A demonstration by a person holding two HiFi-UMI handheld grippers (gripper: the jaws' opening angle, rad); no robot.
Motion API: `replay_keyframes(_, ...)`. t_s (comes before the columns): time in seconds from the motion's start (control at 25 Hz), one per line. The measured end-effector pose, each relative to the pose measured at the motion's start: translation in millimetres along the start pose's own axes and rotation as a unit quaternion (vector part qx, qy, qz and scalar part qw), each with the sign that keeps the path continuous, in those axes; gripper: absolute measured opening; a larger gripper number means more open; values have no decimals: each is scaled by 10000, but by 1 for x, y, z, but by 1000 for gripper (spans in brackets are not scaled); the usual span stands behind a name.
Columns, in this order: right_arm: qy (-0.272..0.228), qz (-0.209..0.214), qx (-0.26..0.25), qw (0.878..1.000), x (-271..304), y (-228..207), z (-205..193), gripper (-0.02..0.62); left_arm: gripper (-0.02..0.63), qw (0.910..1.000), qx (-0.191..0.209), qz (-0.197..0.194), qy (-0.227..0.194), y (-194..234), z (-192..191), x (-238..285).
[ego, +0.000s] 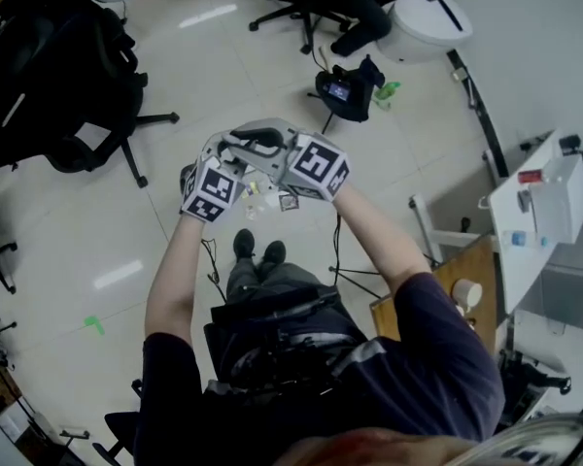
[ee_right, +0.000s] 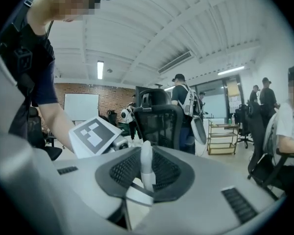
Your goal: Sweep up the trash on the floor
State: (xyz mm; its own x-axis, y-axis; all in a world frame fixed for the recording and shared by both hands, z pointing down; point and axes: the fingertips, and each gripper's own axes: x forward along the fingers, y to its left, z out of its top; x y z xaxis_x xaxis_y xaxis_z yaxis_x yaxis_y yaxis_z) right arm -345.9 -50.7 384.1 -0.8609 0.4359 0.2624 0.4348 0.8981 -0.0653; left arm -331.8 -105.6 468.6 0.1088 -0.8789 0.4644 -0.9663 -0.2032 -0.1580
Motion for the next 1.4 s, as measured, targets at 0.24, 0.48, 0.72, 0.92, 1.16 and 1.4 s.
replay_keyframes(0.24, -902, 31, -308, 9954, -33, 21, 76, 86, 48, 9974, 536, 187, -445, 0, 76, -42)
replay_keyframes(0.48, -1605, -38, -374, 9863, -68, 44, 151, 86, 48, 9927, 449, 254, -1091, -6, 149, -87)
replay_keyframes(0.72, -1769, 18, -820, 9808, -74, 67, 192, 85, 49, 9893, 344, 435, -1350, -4, 184, -126)
replay_keyframes(0.92, -1778, -152, -916, 9797, -64, 90, 201, 84, 49, 9889, 119, 470, -1405, -7, 180, -155)
replay_keyframes(1.16, -1723, -625, -892, 9790, -57, 114, 215, 83, 54, 9854, 37, 179, -1690, -16, 179, -189)
replay_keyframes(1.4, -1493, -1142, -999, 9771, -22, 153, 214, 81, 78, 9845, 524, -74, -1673, -21, 146, -232)
